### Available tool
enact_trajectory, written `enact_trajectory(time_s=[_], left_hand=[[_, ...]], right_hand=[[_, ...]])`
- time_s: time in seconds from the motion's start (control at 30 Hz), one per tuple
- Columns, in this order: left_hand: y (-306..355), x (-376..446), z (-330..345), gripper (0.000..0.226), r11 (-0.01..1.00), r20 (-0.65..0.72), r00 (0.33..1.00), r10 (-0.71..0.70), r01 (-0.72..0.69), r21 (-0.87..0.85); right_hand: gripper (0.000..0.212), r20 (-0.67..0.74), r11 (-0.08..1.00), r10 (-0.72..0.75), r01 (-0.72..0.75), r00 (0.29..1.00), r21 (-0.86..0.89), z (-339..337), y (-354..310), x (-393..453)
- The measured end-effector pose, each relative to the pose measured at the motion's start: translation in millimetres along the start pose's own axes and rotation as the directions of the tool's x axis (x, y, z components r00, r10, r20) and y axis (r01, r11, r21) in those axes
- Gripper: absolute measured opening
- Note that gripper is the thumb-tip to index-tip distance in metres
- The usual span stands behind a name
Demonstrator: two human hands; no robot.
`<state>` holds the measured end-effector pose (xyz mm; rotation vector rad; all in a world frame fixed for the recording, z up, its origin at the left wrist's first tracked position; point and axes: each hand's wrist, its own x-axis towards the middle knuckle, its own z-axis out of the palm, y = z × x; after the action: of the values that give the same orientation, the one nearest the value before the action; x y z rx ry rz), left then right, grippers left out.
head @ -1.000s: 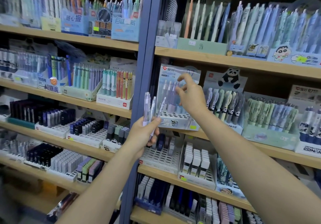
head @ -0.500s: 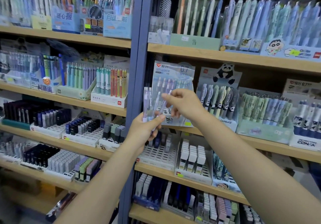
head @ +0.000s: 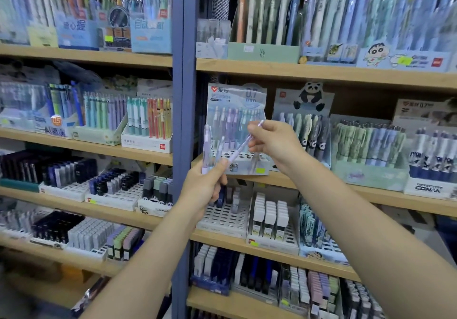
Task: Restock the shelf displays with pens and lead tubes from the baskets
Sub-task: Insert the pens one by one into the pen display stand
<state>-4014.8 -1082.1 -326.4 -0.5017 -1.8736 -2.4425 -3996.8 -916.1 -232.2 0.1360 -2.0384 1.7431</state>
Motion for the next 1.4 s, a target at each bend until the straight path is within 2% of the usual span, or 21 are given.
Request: enact_trajectory(time_s=[0.1, 0.2, 0.3, 0.43, 0.57, 0.7, 0.9, 1.1, 1.2, 1.3, 1.4], left_hand=[[-1, -2, -1, 0.030, 0.999, -0.004, 1.000, -0.029, 0.029, 0.028], [-2, -1, -3, 0.030, 0.999, 0.019, 0.999, -0.046, 0.046, 0.026], [-2, 2, -2, 0.023, 0.997, 0.051, 0.996, -0.079, 0.080, 0.000], [-1, 5, -2, 0.016, 0.990, 0.073, 0.990, -0.119, 0.124, -0.067], [0, 2, -5, 0.018, 0.990, 0.100, 0.992, -0.073, 0.084, -0.115], [5, -4, -10, 0.024, 0.985, 0.133, 0.990, -0.040, 0.061, -0.163], [6, -2, -16, 0.036, 0.993, 0.136, 0.990, -0.036, 0.050, -0.106], [3, 2, -16, 0.029, 0.995, 0.164, 0.985, -0.049, 0.063, -0.079], [4, 1, -12, 0.021, 0.993, 0.174, 0.984, -0.049, 0.066, -0.097], [6, -1, -9, 0.020, 0.995, 0.177, 0.984, -0.031, 0.048, -0.093], [9, -1, -6, 0.020, 0.995, 0.181, 0.983, -0.016, 0.034, -0.092]], right_hand=[[0.006, -0.132, 0.995, -0.095, 0.090, 0.987, -0.045, -4, -4, 5], [0.013, -0.215, 0.978, -0.195, 0.174, 0.957, -0.114, -5, -6, 10], [0.014, -0.232, 0.950, -0.281, 0.236, 0.931, -0.204, -1, -8, 14], [0.011, -0.166, 0.918, -0.316, 0.257, 0.934, -0.302, 7, -8, 19], [0.009, -0.132, 0.897, -0.304, 0.237, 0.944, -0.373, 12, 0, 24], [0.029, -0.152, 0.874, -0.345, 0.258, 0.926, -0.411, 16, 1, 29], [0.021, -0.095, 0.821, -0.392, 0.301, 0.915, -0.486, 18, 8, 35], [0.036, 0.050, 0.693, -0.413, 0.349, 0.909, -0.631, 16, 12, 40], [0.037, 0.026, 0.747, -0.376, 0.320, 0.926, -0.582, 17, 10, 34], [0.020, -0.004, 0.802, -0.351, 0.298, 0.937, -0.517, 20, 9, 21], [0.024, 0.081, 0.870, -0.246, 0.257, 0.966, -0.420, 24, 2, 7]])
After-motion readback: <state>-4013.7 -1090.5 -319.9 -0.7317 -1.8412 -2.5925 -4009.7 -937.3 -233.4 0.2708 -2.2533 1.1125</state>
